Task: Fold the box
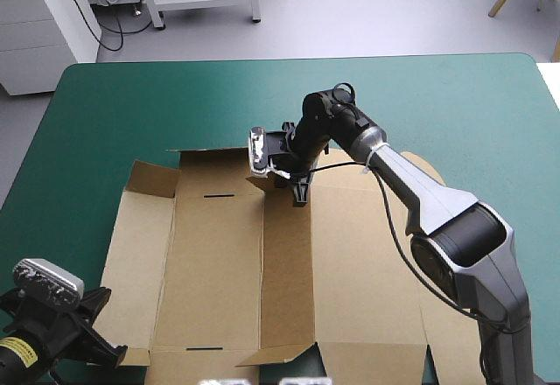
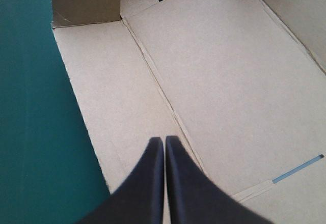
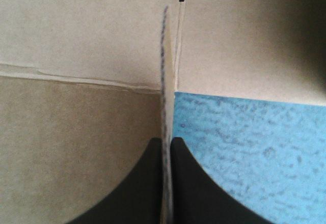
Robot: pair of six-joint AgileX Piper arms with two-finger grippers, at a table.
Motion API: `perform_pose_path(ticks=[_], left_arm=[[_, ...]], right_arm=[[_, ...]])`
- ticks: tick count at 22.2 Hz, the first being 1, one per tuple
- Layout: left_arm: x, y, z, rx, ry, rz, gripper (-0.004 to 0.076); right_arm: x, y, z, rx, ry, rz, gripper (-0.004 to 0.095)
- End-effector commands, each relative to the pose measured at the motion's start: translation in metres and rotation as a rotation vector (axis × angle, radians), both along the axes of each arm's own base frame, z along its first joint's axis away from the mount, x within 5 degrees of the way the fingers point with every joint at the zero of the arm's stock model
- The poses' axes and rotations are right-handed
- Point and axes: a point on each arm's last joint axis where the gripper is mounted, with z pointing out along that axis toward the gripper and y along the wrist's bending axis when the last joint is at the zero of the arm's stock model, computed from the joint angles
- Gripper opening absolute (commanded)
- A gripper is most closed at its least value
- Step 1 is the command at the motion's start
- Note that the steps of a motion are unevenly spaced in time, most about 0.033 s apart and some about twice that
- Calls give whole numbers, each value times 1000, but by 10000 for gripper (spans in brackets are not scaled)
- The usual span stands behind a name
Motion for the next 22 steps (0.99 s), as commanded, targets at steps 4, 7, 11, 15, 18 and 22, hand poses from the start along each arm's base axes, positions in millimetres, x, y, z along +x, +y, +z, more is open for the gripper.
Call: perform_pose_path(ticks=[4, 7, 11, 15, 18, 22], left_arm=[[2, -1, 13, -33, -69, -1, -10], [2, -1, 12, -32, -68, -1, -10], [2, -1, 12, -27, -69, 1, -10], [2, -1, 12, -27, -69, 1, -10], [2, -1, 13, -26, -72, 0, -10], [2, -1, 13, -24, -72, -1, -10]], right_arm=[[-5, -18, 52, 11, -122, -177, 337], [-9, -26, 68, 12, -174, -213, 436], [-17, -57, 102, -86, -296, -432, 379], [-31, -94, 146, 29, -333, -626, 52], [-38, -149, 179, 134, -352, -880, -19], [-61, -230, 214, 297, -356, -1202, -19]])
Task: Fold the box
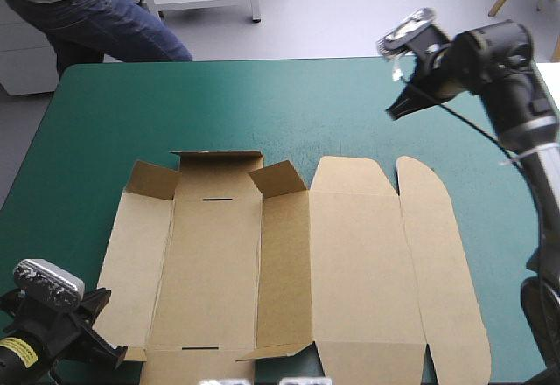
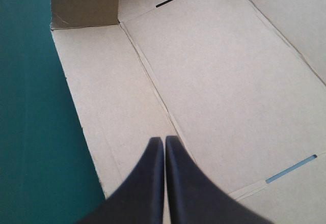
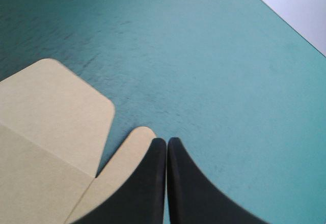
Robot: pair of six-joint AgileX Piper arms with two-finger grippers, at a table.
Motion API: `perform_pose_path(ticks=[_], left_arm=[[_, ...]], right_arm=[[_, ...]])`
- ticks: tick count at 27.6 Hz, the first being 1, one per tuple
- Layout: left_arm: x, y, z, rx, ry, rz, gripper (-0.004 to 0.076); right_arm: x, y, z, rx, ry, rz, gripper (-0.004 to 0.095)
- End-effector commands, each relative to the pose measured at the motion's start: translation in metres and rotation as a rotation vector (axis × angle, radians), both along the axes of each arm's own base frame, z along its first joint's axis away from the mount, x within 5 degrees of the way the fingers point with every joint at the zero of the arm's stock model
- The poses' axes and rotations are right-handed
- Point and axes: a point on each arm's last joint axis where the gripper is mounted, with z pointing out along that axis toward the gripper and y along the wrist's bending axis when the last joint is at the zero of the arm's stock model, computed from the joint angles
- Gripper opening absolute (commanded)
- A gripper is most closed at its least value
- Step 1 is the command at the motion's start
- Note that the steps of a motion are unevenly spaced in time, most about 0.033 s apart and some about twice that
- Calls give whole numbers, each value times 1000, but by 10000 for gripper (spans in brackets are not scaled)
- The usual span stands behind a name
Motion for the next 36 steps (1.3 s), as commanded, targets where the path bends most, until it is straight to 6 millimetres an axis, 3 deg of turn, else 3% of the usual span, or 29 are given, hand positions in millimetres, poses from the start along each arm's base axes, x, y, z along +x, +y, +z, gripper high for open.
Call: perform_pose_path(ticks=[1, 4, 7, 11, 14, 19, 29, 36], left_arm=[[2, -1, 13, -29, -77, 2, -10], [2, -1, 12, -30, -74, 3, -10], [2, -1, 12, -31, -74, 4, -10], [2, -1, 12, -32, -75, 4, -10], [3, -1, 13, -33, -80, 4, -10], [3, -1, 13, -36, -88, 4, -10], [2, -4, 14, -99, -67, 20, -10], [11, -7, 6, -150, 89, 89, -10]], right_arm=[[-40, -51, 42, 116, -141, -159, -19], [-81, -102, 26, 134, -94, -359, -19], [-113, -121, 7, 169, -48, -472, -19], [-154, -121, -17, 253, -13, -530, -19], [-187, -109, -47, 289, 21, -528, -19], [-224, -92, -76, 348, -2, -511, -19], [-251, -72, -139, 384, 3, -413, -19], [-256, -66, -157, 433, 6, -389, -19]])
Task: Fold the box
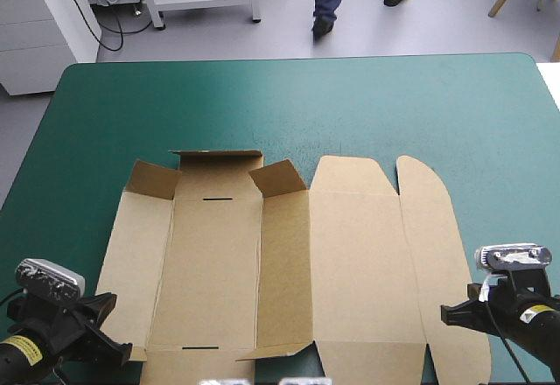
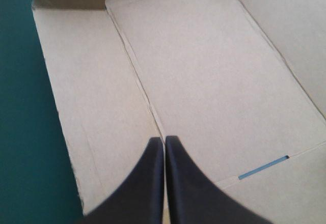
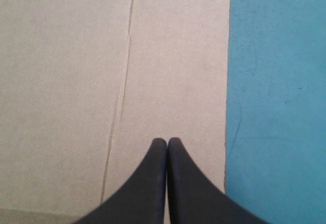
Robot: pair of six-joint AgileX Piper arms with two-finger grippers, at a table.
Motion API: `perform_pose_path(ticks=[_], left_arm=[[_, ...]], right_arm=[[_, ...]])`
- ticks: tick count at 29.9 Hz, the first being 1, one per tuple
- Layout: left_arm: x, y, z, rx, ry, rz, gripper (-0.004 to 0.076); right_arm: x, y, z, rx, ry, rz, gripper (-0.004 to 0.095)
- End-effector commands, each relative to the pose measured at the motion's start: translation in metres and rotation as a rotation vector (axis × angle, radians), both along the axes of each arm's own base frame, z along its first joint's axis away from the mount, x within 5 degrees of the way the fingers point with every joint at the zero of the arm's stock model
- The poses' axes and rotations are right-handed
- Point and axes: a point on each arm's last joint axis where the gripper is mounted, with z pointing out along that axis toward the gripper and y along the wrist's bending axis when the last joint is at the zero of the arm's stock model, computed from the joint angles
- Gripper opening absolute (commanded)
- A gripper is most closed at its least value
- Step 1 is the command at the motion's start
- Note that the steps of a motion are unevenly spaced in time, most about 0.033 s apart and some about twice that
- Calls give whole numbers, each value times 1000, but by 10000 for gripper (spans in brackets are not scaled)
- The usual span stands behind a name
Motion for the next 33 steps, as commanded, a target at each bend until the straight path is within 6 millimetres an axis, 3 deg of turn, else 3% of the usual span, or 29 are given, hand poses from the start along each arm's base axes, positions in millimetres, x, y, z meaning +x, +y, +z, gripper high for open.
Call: perform_pose_path(ticks=[1, 11, 18, 22, 27, 33], left_arm=[[13, -5, 8, -56, 26, 41, -10], [55, -13, 36, -22, 6, 60, -10], [94, -23, 41, 5, 87, 91, -10], [126, -21, 40, 61, 99, 163, -4], [165, 1, 46, 57, 131, 283, 16], [191, 56, 47, -88, 192, 441, 15]], right_arm=[[4, 1, 7, 21, -74, -7, -20], [4, 1, 8, 26, -80, -8, -19], [5, 1, 5, 25, -74, -9, -19], [4, 1, 3, 26, -66, -9, -19], [4, 1, 3, 26, -66, -9, -19], [4, 1, 3, 26, -66, -9, -19]])
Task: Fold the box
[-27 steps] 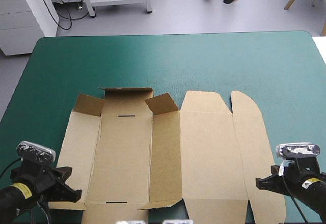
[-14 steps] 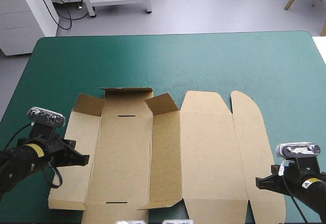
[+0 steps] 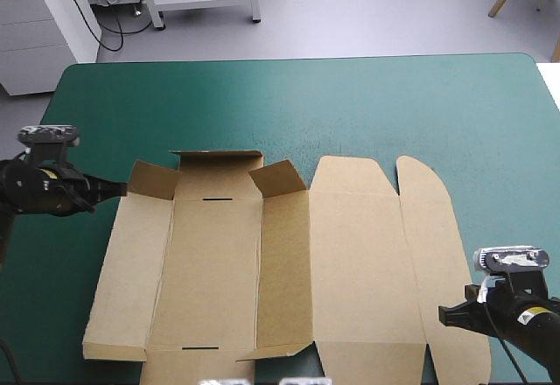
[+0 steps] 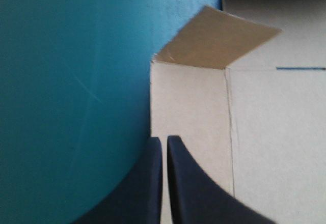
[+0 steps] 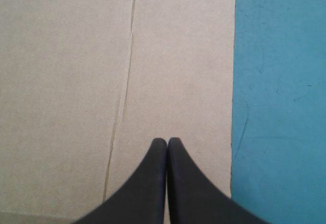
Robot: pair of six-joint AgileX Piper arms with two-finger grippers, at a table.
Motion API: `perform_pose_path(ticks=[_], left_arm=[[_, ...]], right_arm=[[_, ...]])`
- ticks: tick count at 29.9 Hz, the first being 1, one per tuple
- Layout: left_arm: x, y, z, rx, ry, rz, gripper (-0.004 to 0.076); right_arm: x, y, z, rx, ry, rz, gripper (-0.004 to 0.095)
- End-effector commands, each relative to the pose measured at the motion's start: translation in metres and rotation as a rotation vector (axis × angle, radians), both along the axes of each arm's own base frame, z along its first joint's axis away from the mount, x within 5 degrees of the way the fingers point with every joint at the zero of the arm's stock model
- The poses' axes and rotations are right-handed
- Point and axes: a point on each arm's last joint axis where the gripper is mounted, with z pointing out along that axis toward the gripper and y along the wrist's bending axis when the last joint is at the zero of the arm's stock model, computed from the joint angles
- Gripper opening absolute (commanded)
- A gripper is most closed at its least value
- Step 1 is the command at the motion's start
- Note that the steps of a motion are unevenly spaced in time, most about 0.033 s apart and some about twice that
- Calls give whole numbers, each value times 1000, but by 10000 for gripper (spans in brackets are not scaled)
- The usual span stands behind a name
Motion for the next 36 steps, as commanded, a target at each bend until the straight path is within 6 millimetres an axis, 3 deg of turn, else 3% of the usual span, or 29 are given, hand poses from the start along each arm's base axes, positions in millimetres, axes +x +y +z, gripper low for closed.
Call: perform_pose_path(ticks=[1, 6, 10, 20, 23, 28, 30, 32, 36], left_arm=[[5, 31, 12, -92, -72, 100, 15], [-5, 77, -3, -199, 22, 202, 15], [-22, 101, -14, -225, 133, 218, 15], [-33, 108, -38, -230, 226, 219, 30], [-36, 109, -39, -201, 257, 218, 139], [-40, 108, -51, -208, 303, 219, 515], [-43, 105, -61, -241, 333, 227, 623], [-47, 100, -74, -285, 372, 243, 663], [-51, 88, -94, -369, 383, 160, 661]], right_arm=[[5, 0, 10, 11, -66, -5, -19], [5, 0, 10, 11, -66, -5, -19], [5, 0, 10, 11, -66, -5, -19], [5, 0, 10, 11, -66, -5, -19], [5, 0, 10, 11, -66, -5, -19], [5, 0, 10, 11, -66, -5, -19], [5, 0, 10, 11, -66, -5, -19], [5, 0, 10, 11, -66, -5, -19], [5, 0, 10, 11, -66, -5, -19]])
